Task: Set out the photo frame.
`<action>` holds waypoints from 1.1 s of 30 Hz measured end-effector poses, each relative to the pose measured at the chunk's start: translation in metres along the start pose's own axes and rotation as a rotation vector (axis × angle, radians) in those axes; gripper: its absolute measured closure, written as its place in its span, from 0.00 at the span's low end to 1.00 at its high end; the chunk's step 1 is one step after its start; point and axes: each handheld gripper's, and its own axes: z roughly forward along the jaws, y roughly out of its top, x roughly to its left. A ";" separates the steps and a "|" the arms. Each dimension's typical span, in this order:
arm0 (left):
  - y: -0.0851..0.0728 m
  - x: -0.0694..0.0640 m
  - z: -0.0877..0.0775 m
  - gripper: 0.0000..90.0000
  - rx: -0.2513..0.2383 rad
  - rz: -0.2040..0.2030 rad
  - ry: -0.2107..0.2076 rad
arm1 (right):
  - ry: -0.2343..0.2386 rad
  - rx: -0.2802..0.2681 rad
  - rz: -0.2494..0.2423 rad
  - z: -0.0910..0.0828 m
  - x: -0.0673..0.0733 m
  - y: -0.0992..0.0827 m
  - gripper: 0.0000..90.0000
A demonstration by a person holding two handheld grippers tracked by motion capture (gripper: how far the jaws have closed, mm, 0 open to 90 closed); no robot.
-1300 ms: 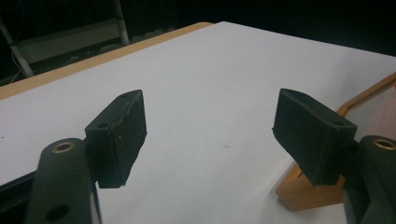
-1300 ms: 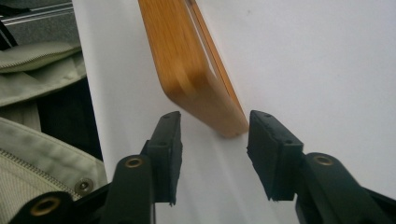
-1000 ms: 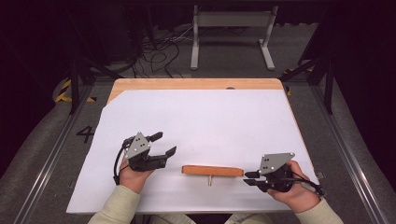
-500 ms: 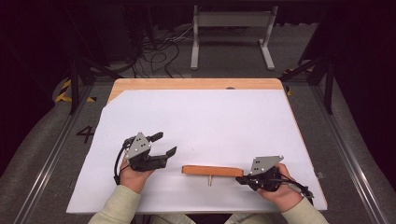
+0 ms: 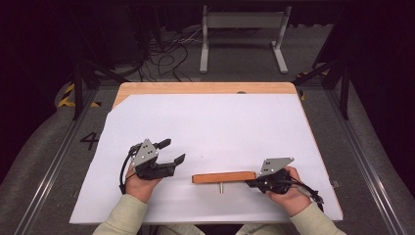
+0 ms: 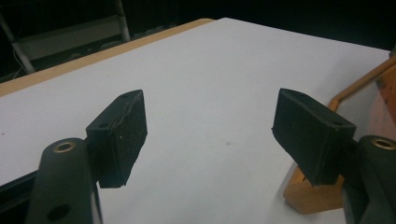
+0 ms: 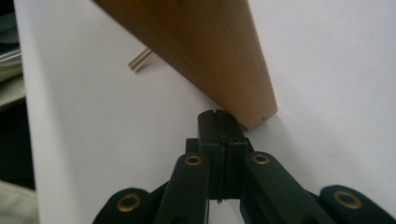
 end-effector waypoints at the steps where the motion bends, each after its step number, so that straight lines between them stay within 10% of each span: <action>1: 0.000 0.000 0.000 0.29 -0.001 -0.003 -0.001 | -0.001 -0.002 0.006 0.001 -0.002 0.001 1.00; 33: -0.006 0.004 -0.010 0.29 0.001 -0.021 0.020 | -0.009 -0.050 0.171 0.053 -0.059 0.065 1.00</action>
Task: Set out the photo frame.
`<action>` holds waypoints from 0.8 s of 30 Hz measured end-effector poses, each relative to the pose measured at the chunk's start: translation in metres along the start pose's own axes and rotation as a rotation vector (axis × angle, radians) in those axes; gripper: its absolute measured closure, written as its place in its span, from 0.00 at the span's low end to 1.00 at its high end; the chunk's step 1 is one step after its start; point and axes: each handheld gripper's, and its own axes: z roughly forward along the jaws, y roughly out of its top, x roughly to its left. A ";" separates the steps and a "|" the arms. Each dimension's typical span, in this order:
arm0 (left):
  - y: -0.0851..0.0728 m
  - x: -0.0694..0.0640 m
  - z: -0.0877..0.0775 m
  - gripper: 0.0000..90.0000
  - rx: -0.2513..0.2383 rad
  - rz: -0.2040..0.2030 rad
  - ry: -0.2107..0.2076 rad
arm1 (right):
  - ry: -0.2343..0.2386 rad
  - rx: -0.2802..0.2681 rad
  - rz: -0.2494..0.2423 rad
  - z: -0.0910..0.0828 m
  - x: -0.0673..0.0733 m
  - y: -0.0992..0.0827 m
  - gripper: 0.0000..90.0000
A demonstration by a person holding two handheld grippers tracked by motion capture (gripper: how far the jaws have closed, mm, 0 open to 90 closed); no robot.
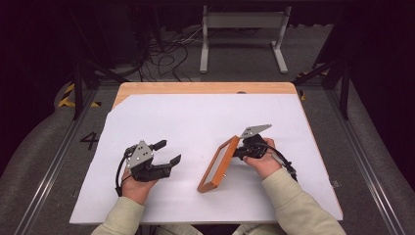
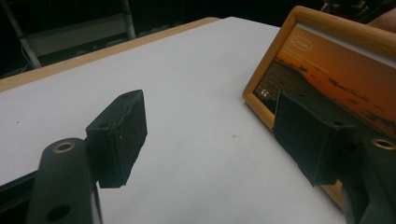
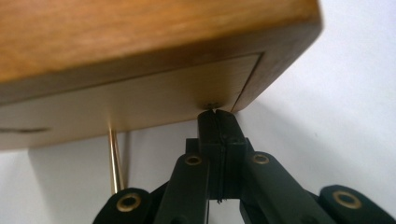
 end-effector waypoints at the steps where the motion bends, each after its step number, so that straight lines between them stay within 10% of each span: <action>1: 0.000 0.000 0.000 0.29 -0.001 -0.004 0.000 | 0.003 0.001 -0.001 0.002 0.000 0.002 1.00; 24: 0.000 0.000 0.001 0.29 -0.004 0.005 -0.005 | 0.046 -0.020 -0.104 0.033 0.012 0.038 1.00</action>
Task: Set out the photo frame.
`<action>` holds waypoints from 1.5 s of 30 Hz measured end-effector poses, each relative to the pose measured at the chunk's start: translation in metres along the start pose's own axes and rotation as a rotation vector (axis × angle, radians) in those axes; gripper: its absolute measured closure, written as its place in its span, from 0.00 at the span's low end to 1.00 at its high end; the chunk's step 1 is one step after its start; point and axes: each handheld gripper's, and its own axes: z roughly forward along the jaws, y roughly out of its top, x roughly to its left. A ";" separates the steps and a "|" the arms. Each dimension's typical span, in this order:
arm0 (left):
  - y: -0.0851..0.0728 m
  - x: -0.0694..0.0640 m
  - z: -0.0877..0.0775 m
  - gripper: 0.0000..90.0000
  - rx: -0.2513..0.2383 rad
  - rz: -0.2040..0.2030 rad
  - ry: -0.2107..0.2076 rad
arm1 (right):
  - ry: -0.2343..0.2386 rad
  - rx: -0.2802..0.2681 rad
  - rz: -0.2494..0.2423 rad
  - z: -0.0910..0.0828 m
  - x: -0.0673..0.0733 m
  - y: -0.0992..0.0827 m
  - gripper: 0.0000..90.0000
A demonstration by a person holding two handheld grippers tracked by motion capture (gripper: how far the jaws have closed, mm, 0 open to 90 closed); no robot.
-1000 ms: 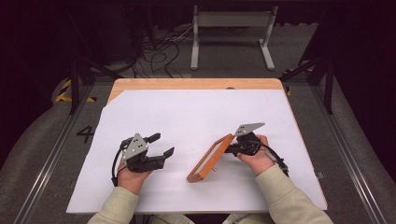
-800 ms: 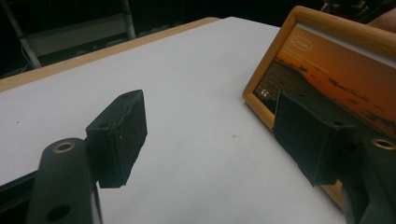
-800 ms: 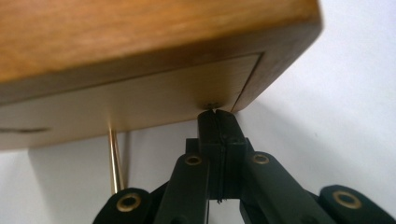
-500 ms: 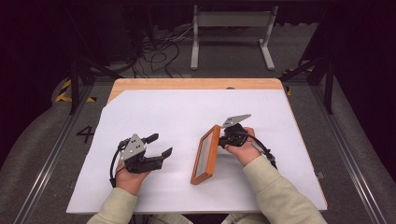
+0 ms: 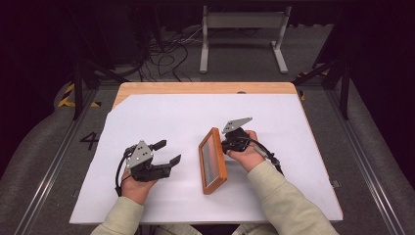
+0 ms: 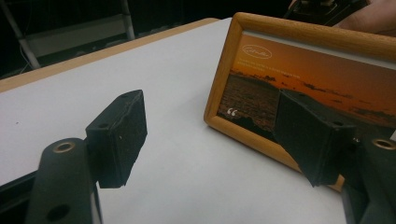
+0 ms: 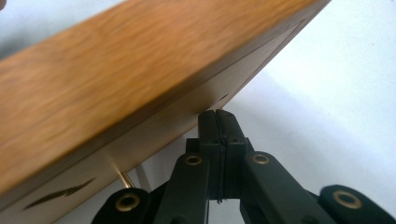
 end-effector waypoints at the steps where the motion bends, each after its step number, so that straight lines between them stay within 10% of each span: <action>1: 0.000 0.000 0.000 0.29 0.000 0.001 0.000 | 0.001 0.000 0.000 0.000 0.000 0.000 1.00; 10: 0.001 0.000 0.000 0.29 -0.003 0.000 0.000 | -0.085 0.026 0.063 -0.027 0.004 0.003 0.87; 19: 0.001 0.000 0.001 0.29 0.001 0.001 0.004 | -0.114 -0.023 0.150 -0.074 0.009 0.019 0.49; 25: 0.001 0.000 0.001 0.29 0.004 0.001 0.005 | -0.089 -0.041 0.156 -0.092 0.021 0.033 0.41; 45: 0.001 0.001 0.000 0.28 -0.008 -0.006 -0.003 | -0.022 0.112 0.228 -0.054 0.037 0.038 0.19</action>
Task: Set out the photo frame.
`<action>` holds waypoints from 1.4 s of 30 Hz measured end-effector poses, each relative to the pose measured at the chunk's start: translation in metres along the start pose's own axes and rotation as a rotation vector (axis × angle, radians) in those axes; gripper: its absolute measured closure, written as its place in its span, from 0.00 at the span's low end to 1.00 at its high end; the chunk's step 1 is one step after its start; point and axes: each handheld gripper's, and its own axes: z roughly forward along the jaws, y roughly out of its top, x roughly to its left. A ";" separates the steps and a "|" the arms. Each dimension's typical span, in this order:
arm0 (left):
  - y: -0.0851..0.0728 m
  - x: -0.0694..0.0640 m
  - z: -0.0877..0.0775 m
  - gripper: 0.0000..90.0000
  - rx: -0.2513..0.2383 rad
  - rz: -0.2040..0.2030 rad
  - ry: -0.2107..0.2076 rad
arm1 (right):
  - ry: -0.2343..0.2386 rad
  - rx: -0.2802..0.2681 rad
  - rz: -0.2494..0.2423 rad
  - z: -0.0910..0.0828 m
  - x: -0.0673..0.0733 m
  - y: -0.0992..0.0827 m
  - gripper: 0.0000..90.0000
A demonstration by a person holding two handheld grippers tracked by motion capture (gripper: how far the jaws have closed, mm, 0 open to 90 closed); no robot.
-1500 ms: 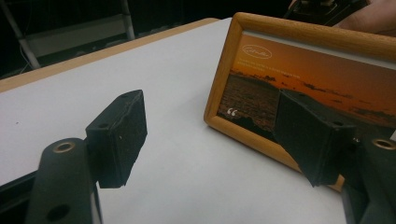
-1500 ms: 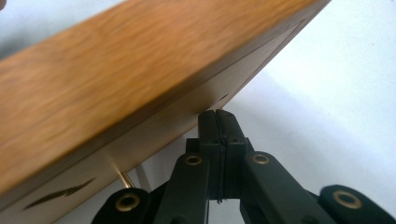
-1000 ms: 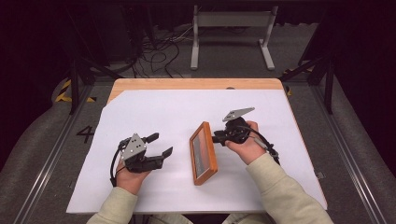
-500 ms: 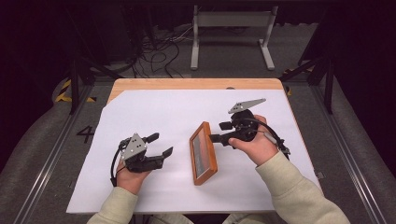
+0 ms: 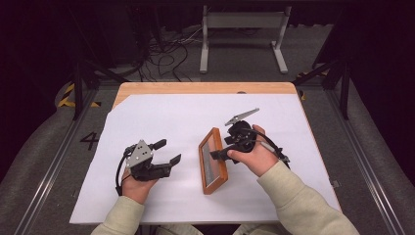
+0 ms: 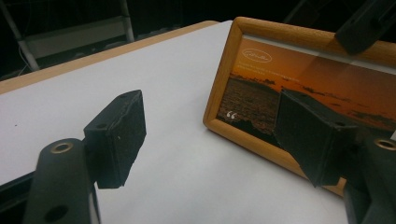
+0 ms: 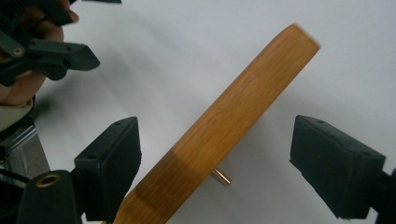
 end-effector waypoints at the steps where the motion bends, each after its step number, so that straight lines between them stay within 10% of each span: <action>1: 0.000 0.000 0.000 0.28 0.000 0.000 0.000 | 0.005 0.012 0.002 0.004 0.000 0.000 0.19; 29: 0.000 -0.001 0.001 0.28 0.005 0.002 -0.003 | 0.093 0.126 0.184 0.031 -0.003 -0.003 0.55; 42: 0.000 0.000 -0.001 0.28 -0.002 -0.001 0.004 | 0.070 0.139 0.144 0.017 0.002 0.001 0.78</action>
